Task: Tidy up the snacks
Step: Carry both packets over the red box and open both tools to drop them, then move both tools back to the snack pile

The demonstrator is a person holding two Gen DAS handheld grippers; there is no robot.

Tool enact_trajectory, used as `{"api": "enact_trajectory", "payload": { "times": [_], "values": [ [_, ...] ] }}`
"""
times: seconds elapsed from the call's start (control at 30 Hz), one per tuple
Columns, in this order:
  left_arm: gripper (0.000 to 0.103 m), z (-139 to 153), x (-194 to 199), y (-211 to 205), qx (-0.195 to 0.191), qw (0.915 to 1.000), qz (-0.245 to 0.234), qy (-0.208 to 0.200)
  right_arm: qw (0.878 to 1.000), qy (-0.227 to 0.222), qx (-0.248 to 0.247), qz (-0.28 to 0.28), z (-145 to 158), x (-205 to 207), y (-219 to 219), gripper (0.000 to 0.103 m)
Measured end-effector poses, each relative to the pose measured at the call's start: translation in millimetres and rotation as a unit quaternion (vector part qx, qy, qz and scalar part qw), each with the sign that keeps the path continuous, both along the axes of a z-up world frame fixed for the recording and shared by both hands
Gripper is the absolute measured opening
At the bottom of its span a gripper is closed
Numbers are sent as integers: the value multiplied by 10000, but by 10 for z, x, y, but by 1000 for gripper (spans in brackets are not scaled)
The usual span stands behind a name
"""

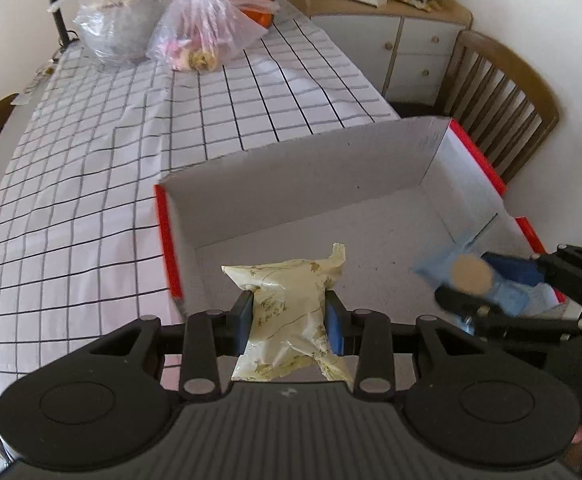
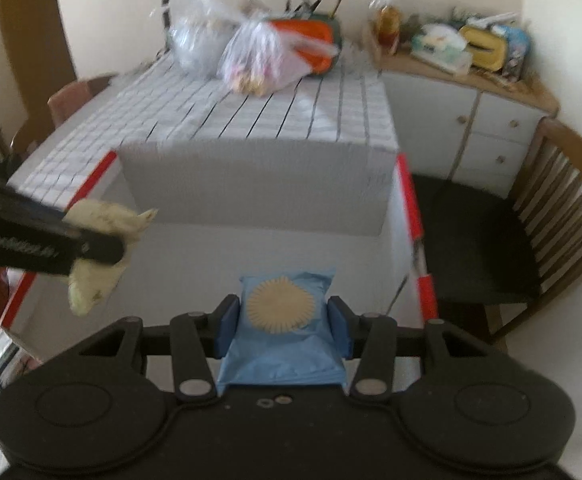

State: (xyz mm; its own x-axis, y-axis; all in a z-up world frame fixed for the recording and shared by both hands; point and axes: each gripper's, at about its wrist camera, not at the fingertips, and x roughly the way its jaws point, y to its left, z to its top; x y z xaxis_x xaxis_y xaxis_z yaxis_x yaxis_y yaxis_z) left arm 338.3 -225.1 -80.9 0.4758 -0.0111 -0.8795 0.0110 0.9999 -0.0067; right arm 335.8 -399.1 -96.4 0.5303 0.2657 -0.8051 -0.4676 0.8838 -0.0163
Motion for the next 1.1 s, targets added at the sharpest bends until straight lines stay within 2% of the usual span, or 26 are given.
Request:
{"api": "enact_trajectory", "payload": {
  "times": [0.33, 0.5, 0.6, 0.7, 0.87, 1.03, 1.1],
  "values": [
    [37, -394, 239, -164, 292, 9967, -268, 707, 9982, 441, -264, 323, -191, 100, 119, 47],
    [37, -496, 269, -214, 377, 9950, -335, 863, 9974, 551, -297, 364, -258, 130, 126, 48],
    [37, -495, 278, -214, 360, 9951, -339, 858, 9972, 569, -269, 398, -266, 145, 126, 47],
    [41, -484, 265, -214, 346, 9955, -351, 812, 9971, 580, -223, 437, -256, 139, 108, 48],
    [56, -392, 183, -190, 227, 9975, -277, 606, 9977, 492, -86, 466, -163, 83, 53, 54],
    [56, -264, 59, -151, 119, 9990, -205, 373, 9983, 322, 133, 477, 16, 13, 1, 56],
    [56, -195, -6, -127, 68, 9995, -176, 253, 9983, 248, 230, 469, 97, -25, -27, 62]
  ]
}}
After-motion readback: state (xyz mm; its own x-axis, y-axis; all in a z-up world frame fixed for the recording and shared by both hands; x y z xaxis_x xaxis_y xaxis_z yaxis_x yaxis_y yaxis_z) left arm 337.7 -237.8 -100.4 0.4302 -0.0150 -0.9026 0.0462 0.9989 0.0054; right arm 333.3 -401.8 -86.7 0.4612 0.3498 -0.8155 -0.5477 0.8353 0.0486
